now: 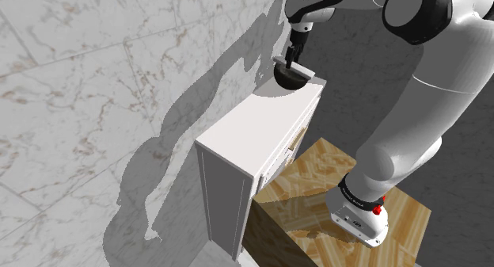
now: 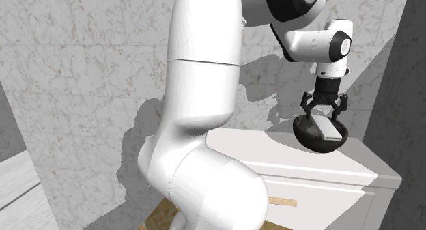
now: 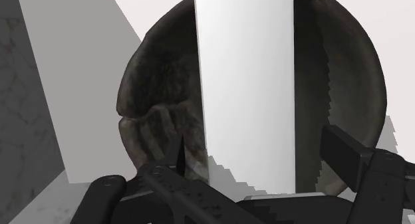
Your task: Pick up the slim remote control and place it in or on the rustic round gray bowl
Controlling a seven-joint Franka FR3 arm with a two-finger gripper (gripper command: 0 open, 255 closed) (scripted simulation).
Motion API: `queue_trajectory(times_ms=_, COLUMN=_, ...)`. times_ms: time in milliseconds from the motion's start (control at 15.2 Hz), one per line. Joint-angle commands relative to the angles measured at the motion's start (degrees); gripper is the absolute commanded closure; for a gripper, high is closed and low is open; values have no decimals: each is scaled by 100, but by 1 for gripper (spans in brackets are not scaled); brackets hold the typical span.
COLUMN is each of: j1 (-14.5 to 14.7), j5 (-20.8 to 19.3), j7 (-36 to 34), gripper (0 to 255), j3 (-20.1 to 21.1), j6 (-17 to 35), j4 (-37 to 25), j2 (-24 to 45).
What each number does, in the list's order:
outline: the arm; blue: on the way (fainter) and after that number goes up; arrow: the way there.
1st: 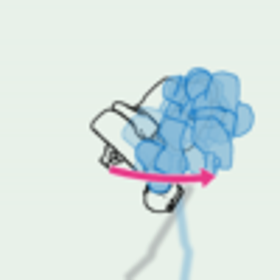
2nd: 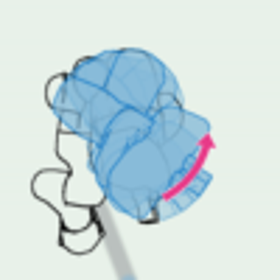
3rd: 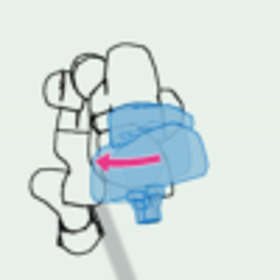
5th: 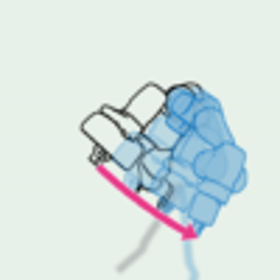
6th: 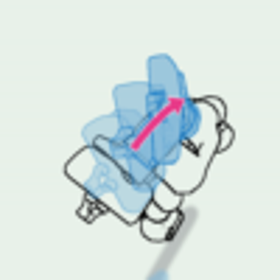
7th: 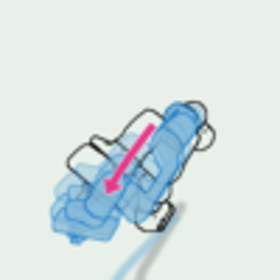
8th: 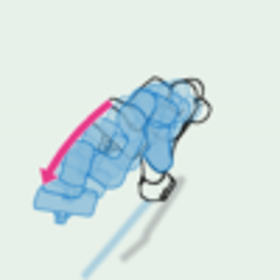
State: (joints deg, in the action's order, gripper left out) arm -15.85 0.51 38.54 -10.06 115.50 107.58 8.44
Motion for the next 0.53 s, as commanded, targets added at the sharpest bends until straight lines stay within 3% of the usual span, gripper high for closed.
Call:
queue_trajectory(times_ms=0, j1=0, j5=1, j7=-1, gripper=0, j3=0, j6=0, j4=-3, j2=3)
queue_trajectory(times_ms=264, j1=10, j5=-30, j7=-22, gripper=0, j3=0, j6=-693, j4=-542, j2=-153)
queue_trajectory(times_ms=462, j1=10, j5=-30, j7=-22, gripper=0, j3=0, j6=-692, j4=-542, j2=-153)
